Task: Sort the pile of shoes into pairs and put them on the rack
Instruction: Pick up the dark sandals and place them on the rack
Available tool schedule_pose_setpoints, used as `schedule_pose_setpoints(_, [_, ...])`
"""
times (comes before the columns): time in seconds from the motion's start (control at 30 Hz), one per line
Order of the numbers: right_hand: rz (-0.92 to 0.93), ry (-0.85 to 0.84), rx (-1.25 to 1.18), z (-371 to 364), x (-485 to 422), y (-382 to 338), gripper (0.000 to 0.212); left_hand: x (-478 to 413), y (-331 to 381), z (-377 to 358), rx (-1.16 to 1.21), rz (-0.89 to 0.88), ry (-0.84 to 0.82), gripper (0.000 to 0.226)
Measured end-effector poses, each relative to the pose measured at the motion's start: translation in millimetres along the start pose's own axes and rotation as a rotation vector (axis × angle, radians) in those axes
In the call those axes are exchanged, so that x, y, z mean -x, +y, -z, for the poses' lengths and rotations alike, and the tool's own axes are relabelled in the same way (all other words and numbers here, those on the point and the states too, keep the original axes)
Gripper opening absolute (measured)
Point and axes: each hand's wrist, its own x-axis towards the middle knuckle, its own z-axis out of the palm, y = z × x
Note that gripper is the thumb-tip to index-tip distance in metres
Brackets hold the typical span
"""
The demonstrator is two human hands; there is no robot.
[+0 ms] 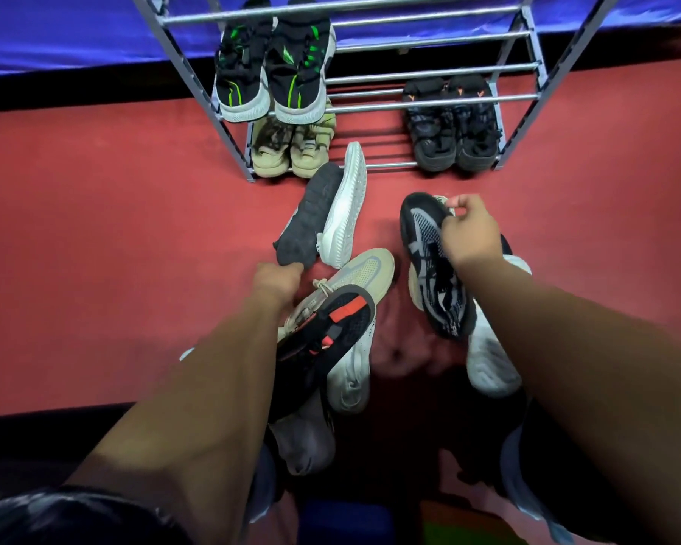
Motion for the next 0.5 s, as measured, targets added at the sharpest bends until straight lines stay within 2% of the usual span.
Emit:
schedule_pose_setpoints(0.1, [-0.013, -0.031, -0.15, -6, -17, -5, 0.035, 0, 12, 0, 0.127, 0.003, -0.002, 0.056])
schedule_pose_setpoints(0.17, [0.001, -0.108, -0.122, -12, -25, -8, 0.038, -2, 17, -3, 0.233, 0.005, -0.046, 0.052])
schedule_pose_setpoints(0.23, [0.028, -0.149, 0.084, -20, -35, -9, 0.036, -2, 21, -4, 0.296, 0.031, -0.059, 0.054])
schedule_pose_setpoints(0.3, [0.006, -0.212, 0.348, -27, -35, -7, 0.044, -7, 21, -3, 0.341, 0.069, -0.042, 0.048])
schedule_pose_setpoints(0.33, [-0.021, -0.261, 0.429, -30, -33, -5, 0.046, -11, 21, -2, 0.37, 0.094, -0.053, 0.04])
schedule_pose_setpoints(0.4, [-0.014, -0.334, 0.541, -34, -20, -1, 0.048, -15, 19, -2, 0.357, 0.133, -0.114, 0.041])
schedule_pose_setpoints(0.5, [0.107, -0.329, 0.691, -41, 4, 12, 0.053, -17, 20, -7, 0.259, 0.082, -0.181, 0.027])
